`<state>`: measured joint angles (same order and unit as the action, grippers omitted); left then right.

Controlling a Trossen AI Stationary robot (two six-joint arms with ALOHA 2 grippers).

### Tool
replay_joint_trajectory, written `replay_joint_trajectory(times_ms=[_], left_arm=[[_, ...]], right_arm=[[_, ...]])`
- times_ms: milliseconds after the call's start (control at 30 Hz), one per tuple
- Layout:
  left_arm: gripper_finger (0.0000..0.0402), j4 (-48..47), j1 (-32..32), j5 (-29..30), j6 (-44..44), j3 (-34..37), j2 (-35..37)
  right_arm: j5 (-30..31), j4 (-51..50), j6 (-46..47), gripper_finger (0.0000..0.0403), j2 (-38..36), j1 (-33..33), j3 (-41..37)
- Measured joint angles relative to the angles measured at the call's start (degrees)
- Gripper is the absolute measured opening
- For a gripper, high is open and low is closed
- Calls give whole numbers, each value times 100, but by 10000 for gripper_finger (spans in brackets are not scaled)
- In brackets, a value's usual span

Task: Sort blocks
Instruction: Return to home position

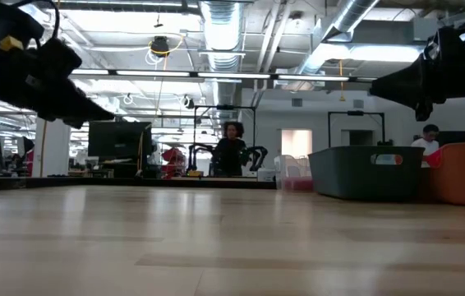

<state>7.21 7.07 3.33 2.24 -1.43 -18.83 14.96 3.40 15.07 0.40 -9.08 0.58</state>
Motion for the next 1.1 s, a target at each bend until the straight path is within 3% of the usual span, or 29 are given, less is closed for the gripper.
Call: replay_joint_trajectory(times_ms=[233, 1100], left_arm=[[0, -664, 0, -6, 31, 0, -2], [0, -722, 0, 2, 57, 0, -28]], right_arm=[[13, -4, -2, 92, 0, 0, 0], [13, -5, -2, 93, 0, 0, 0]])
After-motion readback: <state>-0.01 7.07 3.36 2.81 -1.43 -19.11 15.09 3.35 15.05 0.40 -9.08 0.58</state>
